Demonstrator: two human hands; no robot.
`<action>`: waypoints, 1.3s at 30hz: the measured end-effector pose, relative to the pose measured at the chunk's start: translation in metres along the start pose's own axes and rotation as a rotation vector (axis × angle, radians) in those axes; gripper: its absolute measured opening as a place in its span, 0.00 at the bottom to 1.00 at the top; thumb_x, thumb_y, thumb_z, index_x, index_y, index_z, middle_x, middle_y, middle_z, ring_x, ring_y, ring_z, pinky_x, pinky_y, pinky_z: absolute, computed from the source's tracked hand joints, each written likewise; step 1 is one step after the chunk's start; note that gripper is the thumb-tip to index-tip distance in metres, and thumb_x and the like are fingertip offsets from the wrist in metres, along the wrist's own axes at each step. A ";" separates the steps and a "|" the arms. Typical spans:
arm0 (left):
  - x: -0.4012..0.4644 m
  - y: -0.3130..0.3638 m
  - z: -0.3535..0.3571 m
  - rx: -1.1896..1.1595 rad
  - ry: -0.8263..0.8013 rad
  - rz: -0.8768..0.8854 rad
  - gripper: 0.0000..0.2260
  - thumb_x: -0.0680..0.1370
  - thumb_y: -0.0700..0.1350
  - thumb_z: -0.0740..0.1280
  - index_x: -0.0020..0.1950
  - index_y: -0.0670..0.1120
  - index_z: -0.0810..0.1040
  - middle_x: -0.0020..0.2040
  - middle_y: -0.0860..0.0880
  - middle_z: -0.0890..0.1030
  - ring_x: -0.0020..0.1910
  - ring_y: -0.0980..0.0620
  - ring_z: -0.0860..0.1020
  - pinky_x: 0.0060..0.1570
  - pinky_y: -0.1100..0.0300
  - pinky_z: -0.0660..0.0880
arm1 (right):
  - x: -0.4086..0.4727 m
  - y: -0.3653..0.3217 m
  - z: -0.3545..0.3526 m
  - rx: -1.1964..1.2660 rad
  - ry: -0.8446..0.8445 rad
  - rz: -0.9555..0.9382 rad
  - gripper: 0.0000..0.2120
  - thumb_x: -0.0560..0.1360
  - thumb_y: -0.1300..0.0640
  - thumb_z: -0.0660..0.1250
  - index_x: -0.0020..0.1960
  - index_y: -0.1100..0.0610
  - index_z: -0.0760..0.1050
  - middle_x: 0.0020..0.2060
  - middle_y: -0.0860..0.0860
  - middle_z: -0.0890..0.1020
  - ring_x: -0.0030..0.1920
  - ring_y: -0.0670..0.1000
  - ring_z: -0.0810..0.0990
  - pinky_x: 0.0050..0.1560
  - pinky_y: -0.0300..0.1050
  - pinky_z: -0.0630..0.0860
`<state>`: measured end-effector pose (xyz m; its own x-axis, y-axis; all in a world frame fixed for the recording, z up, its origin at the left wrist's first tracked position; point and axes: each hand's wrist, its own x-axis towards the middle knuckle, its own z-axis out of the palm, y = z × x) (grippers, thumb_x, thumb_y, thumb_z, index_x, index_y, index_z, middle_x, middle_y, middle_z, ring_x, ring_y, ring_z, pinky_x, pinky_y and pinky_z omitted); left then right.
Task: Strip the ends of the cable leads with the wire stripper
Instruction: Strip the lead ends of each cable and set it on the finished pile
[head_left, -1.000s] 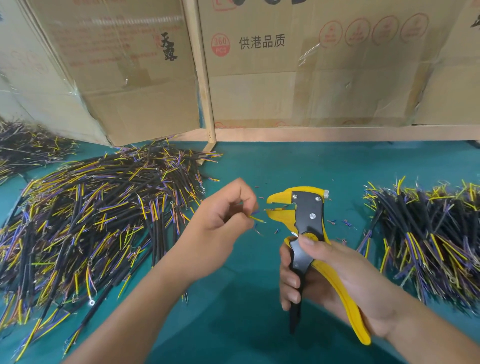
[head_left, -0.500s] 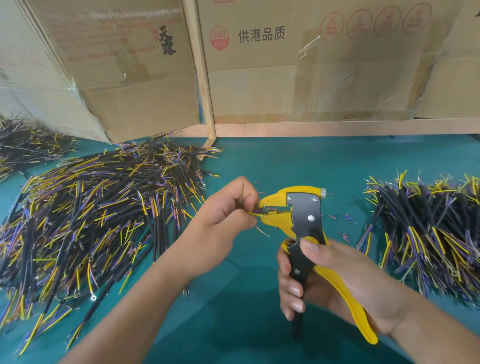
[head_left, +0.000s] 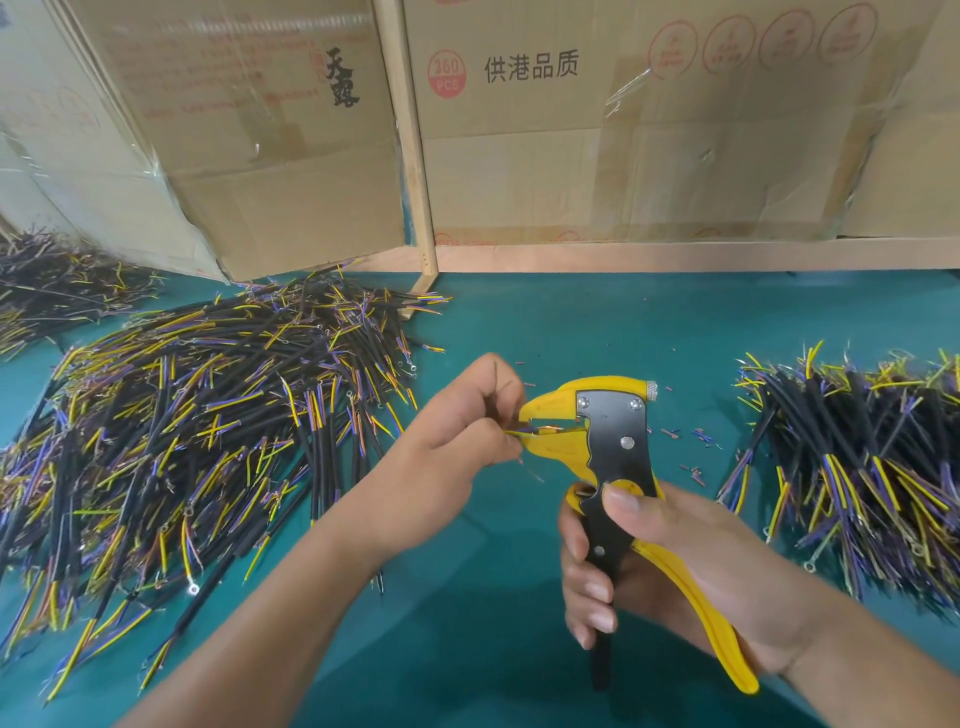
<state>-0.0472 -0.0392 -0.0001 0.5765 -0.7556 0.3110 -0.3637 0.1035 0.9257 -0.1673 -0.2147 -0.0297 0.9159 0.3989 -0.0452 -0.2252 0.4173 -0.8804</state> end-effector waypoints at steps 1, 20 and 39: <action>0.000 0.000 -0.001 -0.007 -0.007 -0.006 0.06 0.66 0.44 0.62 0.40 0.52 0.66 0.37 0.52 0.64 0.34 0.58 0.62 0.34 0.67 0.62 | 0.000 0.000 0.001 -0.003 0.004 0.005 0.23 0.72 0.42 0.75 0.45 0.61 0.75 0.33 0.58 0.70 0.33 0.57 0.71 0.42 0.55 0.75; -0.002 0.001 0.001 0.115 0.036 0.149 0.27 0.73 0.65 0.71 0.50 0.43 0.66 0.40 0.40 0.66 0.34 0.45 0.61 0.30 0.56 0.60 | 0.001 0.001 0.013 0.048 0.116 0.028 0.25 0.69 0.39 0.77 0.37 0.59 0.71 0.28 0.54 0.64 0.26 0.52 0.65 0.31 0.46 0.70; 0.001 -0.009 -0.035 0.469 0.025 0.172 0.09 0.81 0.49 0.65 0.43 0.50 0.81 0.37 0.53 0.77 0.33 0.61 0.70 0.36 0.70 0.65 | 0.003 -0.007 0.017 0.007 0.253 0.034 0.24 0.69 0.37 0.72 0.35 0.56 0.70 0.26 0.52 0.62 0.22 0.49 0.59 0.25 0.37 0.63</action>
<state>-0.0182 -0.0181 -0.0008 0.4944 -0.7370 0.4609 -0.7415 -0.0810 0.6660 -0.1683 -0.2025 -0.0162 0.9614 0.1964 -0.1926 -0.2592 0.4130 -0.8731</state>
